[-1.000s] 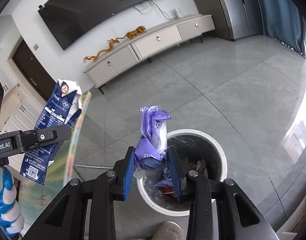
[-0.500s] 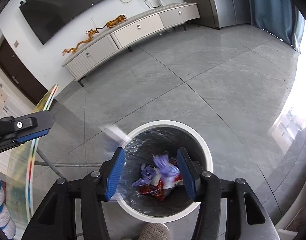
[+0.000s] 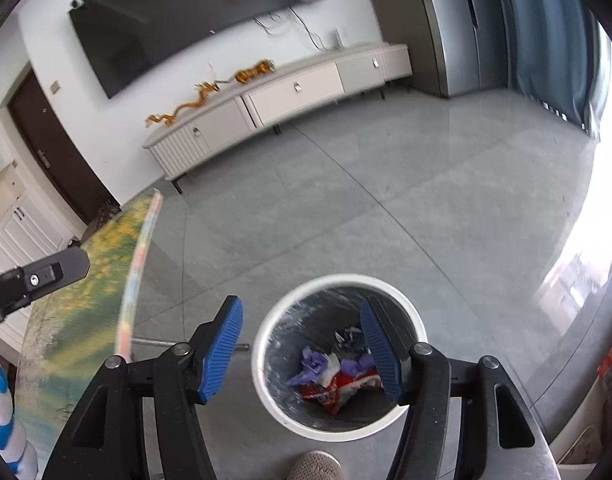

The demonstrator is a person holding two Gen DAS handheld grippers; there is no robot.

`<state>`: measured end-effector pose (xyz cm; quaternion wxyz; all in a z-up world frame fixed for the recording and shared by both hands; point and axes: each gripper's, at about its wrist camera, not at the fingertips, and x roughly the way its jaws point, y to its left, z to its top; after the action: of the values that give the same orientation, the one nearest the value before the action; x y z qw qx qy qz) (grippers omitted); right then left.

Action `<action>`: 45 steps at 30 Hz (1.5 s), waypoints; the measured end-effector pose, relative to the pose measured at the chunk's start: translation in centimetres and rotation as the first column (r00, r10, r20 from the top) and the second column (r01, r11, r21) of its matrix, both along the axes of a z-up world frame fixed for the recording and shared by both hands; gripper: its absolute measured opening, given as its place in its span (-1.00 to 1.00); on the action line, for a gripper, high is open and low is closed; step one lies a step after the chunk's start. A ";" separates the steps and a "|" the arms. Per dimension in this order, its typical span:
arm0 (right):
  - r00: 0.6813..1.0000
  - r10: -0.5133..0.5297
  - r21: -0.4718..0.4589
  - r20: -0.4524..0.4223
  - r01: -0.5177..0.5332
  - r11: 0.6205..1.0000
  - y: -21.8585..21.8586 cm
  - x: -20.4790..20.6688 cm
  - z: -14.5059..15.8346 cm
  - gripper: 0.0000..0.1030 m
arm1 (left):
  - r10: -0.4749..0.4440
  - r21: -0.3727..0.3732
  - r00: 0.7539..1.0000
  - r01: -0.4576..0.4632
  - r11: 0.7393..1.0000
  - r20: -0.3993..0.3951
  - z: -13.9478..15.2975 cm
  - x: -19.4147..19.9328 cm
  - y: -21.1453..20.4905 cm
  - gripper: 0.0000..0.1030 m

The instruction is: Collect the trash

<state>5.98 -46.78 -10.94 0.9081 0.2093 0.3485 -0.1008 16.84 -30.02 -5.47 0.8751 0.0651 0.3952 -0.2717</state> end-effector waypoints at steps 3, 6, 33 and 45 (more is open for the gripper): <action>0.999 0.024 -0.031 0.039 -0.023 0.999 2.0 -0.2 2.2 0.25 | 0.064 0.003 0.996 -0.065 0.998 0.056 1.6 -0.9 3.3 0.09; 0.995 0.062 -0.070 0.076 -0.057 0.996 4.6 -0.4 4.2 0.34 | 0.127 -0.005 0.987 -0.127 0.992 0.100 3.1 -1.8 7.0 0.12; 0.930 0.313 -0.357 0.191 -0.232 0.905 24.4 -6.0 11.3 0.92 | 0.451 -0.041 0.802 -0.475 0.879 0.391 8.5 -14.0 28.7 0.35; 0.923 0.318 -0.377 0.217 -0.221 0.900 26.2 -8.6 11.4 0.93 | 0.479 -0.067 0.756 -0.505 0.860 0.446 9.2 -17.2 30.0 0.38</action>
<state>-2.61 -20.55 0.43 0.9749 0.0081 0.2224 -0.0024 -0.39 -0.02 3.75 0.9800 0.0446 0.1939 0.0015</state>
